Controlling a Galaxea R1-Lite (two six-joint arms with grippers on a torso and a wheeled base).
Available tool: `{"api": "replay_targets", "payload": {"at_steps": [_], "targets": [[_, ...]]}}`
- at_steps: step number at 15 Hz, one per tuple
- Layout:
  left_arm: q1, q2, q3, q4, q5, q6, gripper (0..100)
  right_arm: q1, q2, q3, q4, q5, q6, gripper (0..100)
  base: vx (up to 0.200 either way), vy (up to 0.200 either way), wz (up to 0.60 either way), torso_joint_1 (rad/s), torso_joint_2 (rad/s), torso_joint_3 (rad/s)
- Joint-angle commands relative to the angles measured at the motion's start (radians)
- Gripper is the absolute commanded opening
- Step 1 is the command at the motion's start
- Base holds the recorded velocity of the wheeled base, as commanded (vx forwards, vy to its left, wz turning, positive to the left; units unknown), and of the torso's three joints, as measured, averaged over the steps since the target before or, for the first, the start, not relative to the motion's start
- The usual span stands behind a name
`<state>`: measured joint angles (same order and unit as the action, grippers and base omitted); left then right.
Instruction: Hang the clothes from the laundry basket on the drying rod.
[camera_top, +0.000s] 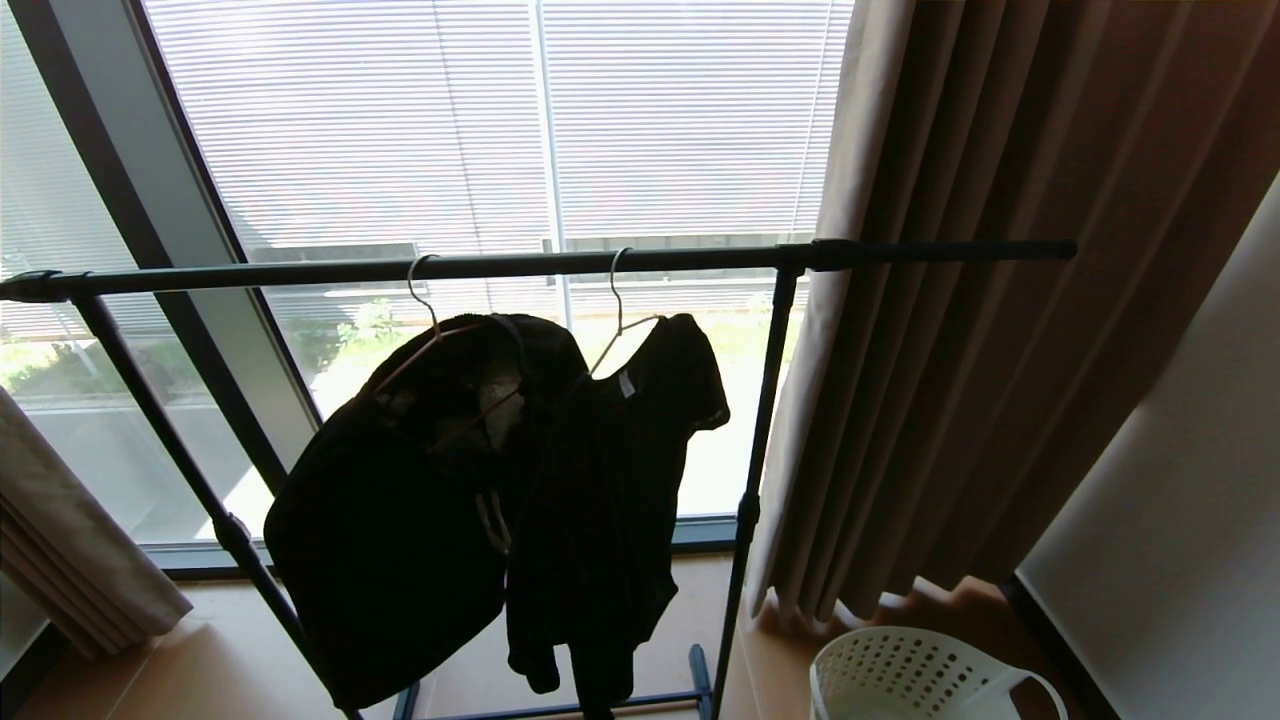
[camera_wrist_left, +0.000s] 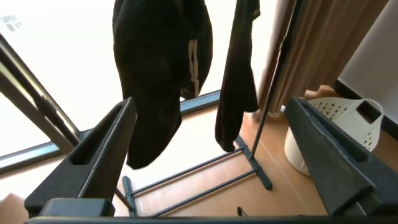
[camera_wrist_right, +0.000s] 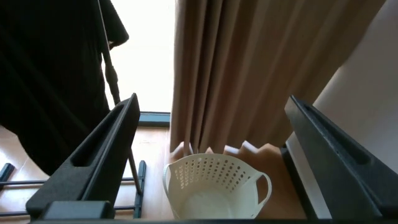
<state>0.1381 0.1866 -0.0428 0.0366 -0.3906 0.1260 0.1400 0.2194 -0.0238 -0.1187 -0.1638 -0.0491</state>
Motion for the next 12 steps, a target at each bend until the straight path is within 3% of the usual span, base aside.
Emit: {"api": "replay_targets", "payload": {"at_steps": [1,3,4,5,7,9,12], "targets": [[0.017,-0.05,0.03,-0.003,-0.001,-0.002,100,-0.007,-0.083,0.024,0.002,0.001,0.0,100,0.0,0.0,0.0,0.0,0.0,0.0],[0.025,-0.047,0.03,-0.003,0.01,-0.002,100,-0.008,-0.112,0.024,0.037,0.004,0.002,100,0.0,0.0,0.0,0.0,0.0,0.0],[0.063,-0.049,0.034,-0.003,0.059,0.0,100,-0.026,-0.118,0.024,0.037,-0.002,0.002,100,0.0,0.0,0.0,0.0,0.0,0.0],[0.121,-0.053,0.035,-0.004,0.101,0.004,100,-0.071,-0.129,0.024,0.037,-0.003,-0.001,100,0.0,0.0,0.0,0.0,0.0,0.0],[0.19,-0.095,0.035,-0.006,0.085,0.004,100,-0.151,-0.184,0.024,0.057,0.029,-0.009,100,0.0,0.0,0.0,0.0,0.0,0.0],[0.132,-0.108,0.021,0.003,-0.145,-0.003,100,-0.151,-0.192,0.024,0.116,0.116,-0.008,100,0.0,0.0,0.0,0.0,0.0,0.0],[0.014,-0.079,0.018,0.003,-0.175,-0.028,100,-0.149,-0.198,0.024,0.126,0.13,-0.008,100,0.0,0.0,0.0,0.0,0.0,0.0]]}}
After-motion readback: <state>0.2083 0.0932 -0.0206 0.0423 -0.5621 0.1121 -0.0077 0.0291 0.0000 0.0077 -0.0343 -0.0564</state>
